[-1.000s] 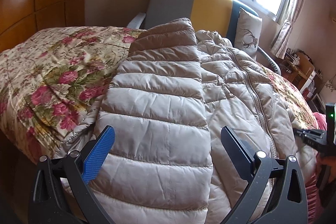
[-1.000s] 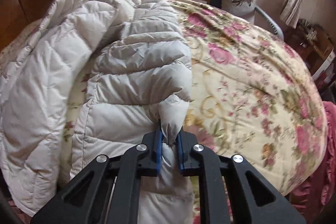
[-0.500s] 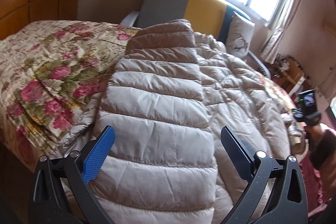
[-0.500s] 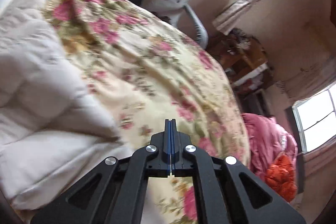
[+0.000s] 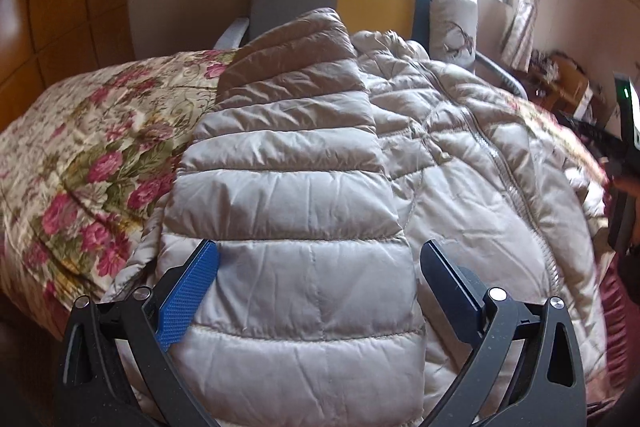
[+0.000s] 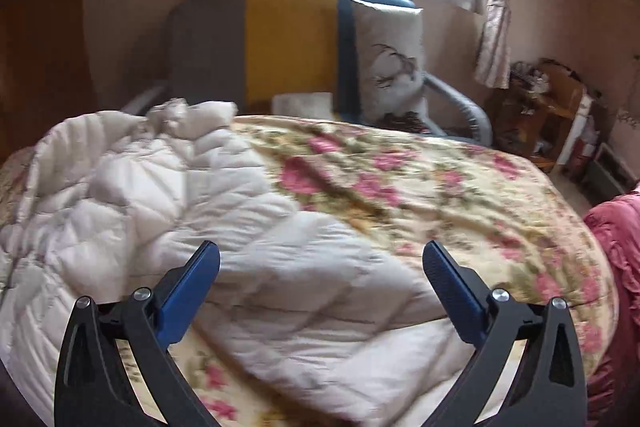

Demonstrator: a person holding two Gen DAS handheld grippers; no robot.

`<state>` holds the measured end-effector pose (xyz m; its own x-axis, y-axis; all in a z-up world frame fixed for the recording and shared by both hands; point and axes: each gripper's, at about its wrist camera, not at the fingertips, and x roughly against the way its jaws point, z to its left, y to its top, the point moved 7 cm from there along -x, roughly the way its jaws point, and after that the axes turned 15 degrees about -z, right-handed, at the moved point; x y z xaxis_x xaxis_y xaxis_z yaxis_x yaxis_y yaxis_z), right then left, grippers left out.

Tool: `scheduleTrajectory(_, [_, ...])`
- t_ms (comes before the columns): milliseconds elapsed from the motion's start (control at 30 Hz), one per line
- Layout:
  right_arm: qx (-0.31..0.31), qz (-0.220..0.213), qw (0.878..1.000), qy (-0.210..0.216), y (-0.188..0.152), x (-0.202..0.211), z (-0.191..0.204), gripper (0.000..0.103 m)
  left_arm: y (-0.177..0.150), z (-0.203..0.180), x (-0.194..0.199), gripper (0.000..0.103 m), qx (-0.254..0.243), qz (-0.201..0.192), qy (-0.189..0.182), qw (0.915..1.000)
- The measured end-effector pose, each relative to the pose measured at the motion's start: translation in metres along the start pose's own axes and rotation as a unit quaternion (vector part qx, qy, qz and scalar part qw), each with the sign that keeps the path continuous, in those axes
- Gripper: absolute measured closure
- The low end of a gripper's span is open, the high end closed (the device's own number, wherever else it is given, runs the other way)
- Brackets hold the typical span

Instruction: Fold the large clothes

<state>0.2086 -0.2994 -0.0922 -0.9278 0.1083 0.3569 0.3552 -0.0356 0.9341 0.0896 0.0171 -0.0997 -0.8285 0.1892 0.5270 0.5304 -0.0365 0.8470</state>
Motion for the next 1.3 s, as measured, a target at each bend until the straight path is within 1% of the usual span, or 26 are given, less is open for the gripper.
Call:
scheduleTrajectory(33, [0.010,0.003,1.000,0.016,-0.004,-0.006,0.021,0.002,-0.003,-0.002,-0.003,0.003,-0.019,0.006,0.005,0.9998])
scheduleTrajectory(67, [0.024,0.009,1.000,0.017,-0.013,-0.019,0.041,0.002,-0.006,-0.003,-0.006,0.004,-0.035,0.012,0.010,0.9993])
scheduleTrajectory(100, [0.038,0.016,0.999,0.009,-0.018,-0.029,0.054,0.002,-0.009,-0.004,-0.010,0.008,-0.053,0.017,0.015,0.9983])
scheduleTrajectory(133, [0.045,0.020,0.999,-0.002,-0.025,-0.039,0.063,0.002,-0.011,-0.003,-0.011,0.015,-0.061,0.019,0.019,0.9977])
scheduleTrajectory(167, [0.049,0.019,0.999,-0.014,-0.030,-0.049,0.068,0.002,-0.013,-0.003,-0.012,0.018,-0.067,0.021,0.018,0.9974])
scheduleTrajectory(200, [0.048,0.019,0.998,-0.019,-0.036,-0.058,0.072,0.002,-0.014,-0.002,-0.012,0.030,-0.069,0.021,0.015,0.9973])
scheduleTrajectory(233, [0.044,0.033,0.998,-0.019,-0.044,-0.068,0.074,0.002,-0.015,0.000,-0.012,0.046,-0.078,0.025,0.017,0.9965])
scheduleTrajectory(267, [0.037,0.053,0.998,-0.018,-0.054,-0.076,0.070,0.002,-0.014,0.000,-0.010,0.052,-0.086,0.028,0.012,0.9958])
scheduleTrajectory(333, [0.006,0.072,0.997,-0.009,-0.062,-0.084,0.060,0.002,-0.008,0.003,-0.006,0.074,-0.096,0.028,-0.002,0.9950])
scheduleTrajectory(400, [-0.020,0.080,0.997,-0.015,-0.065,-0.085,0.045,0.002,0.005,0.011,-0.001,0.085,-0.103,0.026,-0.016,0.9942])
scheduleTrajectory(433, [-0.030,0.084,0.996,-0.017,-0.067,-0.086,0.041,0.002,0.012,0.015,0.001,0.088,-0.105,0.022,-0.018,0.9940])
scheduleTrajectory(500, [-0.045,0.088,0.995,-0.012,-0.069,-0.086,0.038,0.002,0.031,0.030,0.005,0.089,-0.101,0.011,-0.017,0.9947])
scheduleTrajectory(567, [-0.045,0.087,0.995,-0.014,-0.070,-0.086,0.037,0.002,0.056,0.057,0.006,0.089,-0.074,-0.001,-0.008,0.9972])
scheduleTrajectory(600, [-0.041,0.087,0.995,-0.018,-0.070,-0.087,0.037,0.002,0.071,0.077,0.005,0.089,-0.053,-0.007,0.000,0.9985])
scheduleTrajectory(667, [-0.033,0.088,0.995,-0.022,-0.071,-0.086,0.038,0.002,0.091,0.112,0.003,0.089,-0.030,-0.022,0.027,0.9990])
scheduleTrajectory(733, [-0.035,0.092,0.995,-0.020,-0.072,-0.087,0.038,0.002,0.111,0.150,-0.006,0.089,-0.026,-0.035,0.061,0.9972])
scheduleTrajectory(800, [-0.040,0.093,0.995,-0.016,-0.074,-0.089,0.037,0.002,0.123,0.183,-0.018,0.089,-0.012,-0.033,0.081,0.9961])
scheduleTrajectory(867, [-0.039,0.093,0.995,-0.017,-0.074,-0.089,0.037,0.002,0.131,0.219,-0.036,0.089,0.014,-0.021,0.098,0.9949])
scheduleTrajectory(900, [-0.038,0.093,0.995,-0.018,-0.074,-0.089,0.037,0.002,0.135,0.238,-0.046,0.089,0.022,-0.018,0.113,0.9932])
scheduleTrajectory(967, [-0.036,0.093,0.995,-0.020,-0.074,-0.090,0.037,0.002,0.138,0.267,-0.066,0.089,0.043,-0.007,0.123,0.9914])
scheduleTrajectory(1067, [-0.036,0.093,0.995,-0.019,-0.074,-0.090,0.037,0.002,0.135,0.310,-0.095,0.089,0.084,0.011,0.145,0.9858])
scheduleTrajectory(1100, [-0.036,0.093,0.995,-0.020,-0.074,-0.090,0.037,0.002,0.133,0.318,-0.101,0.089,0.085,0.014,0.154,0.9843])
scheduleTrajectory(1133, [-0.036,0.093,0.995,-0.020,-0.074,-0.090,0.037,0.002,0.131,0.329,-0.110,0.089,0.075,0.018,0.171,0.9823])
scheduleTrajectory(1200, [-0.033,0.093,0.995,-0.022,-0.074,-0.090,0.037,0.002,0.124,0.344,-0.125,0.089,0.055,0.029,0.191,0.9796])
scheduleTrajectory(1267, [-0.032,0.093,0.995,-0.024,-0.075,-0.091,0.037,0.002,0.116,0.357,-0.134,0.089,0.064,0.038,0.190,0.9789])
scheduleTrajectory(1300, [-0.032,0.093,0.995,-0.024,-0.075,-0.091,0.037,0.002,0.114,0.362,-0.136,0.082,0.069,0.039,0.189,0.9787])
